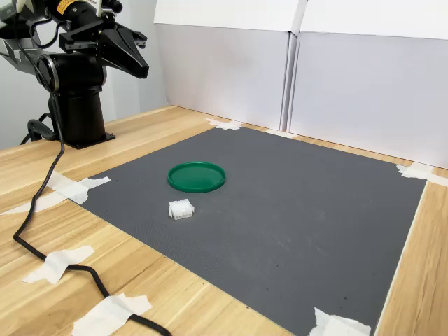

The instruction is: Grasp a white terminal and put it on the green lid.

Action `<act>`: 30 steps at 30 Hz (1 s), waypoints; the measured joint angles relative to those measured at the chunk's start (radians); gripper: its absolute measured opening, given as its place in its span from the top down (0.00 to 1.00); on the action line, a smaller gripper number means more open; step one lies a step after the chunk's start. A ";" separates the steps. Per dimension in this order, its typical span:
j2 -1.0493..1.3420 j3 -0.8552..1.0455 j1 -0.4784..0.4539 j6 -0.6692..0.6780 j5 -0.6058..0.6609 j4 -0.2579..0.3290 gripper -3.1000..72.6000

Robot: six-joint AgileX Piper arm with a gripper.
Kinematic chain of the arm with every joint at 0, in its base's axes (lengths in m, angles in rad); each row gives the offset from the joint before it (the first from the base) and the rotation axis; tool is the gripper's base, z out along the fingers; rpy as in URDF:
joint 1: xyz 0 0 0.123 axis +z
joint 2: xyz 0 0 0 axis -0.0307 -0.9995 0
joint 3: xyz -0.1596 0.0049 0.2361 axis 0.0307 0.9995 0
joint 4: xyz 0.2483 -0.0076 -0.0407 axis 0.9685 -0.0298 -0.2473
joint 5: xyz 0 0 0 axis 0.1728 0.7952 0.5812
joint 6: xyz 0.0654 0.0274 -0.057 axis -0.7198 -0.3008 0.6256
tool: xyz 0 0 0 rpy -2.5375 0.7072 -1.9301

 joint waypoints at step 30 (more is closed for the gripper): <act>-0.366 -0.155 0.000 0.003 0.000 -0.010 0.98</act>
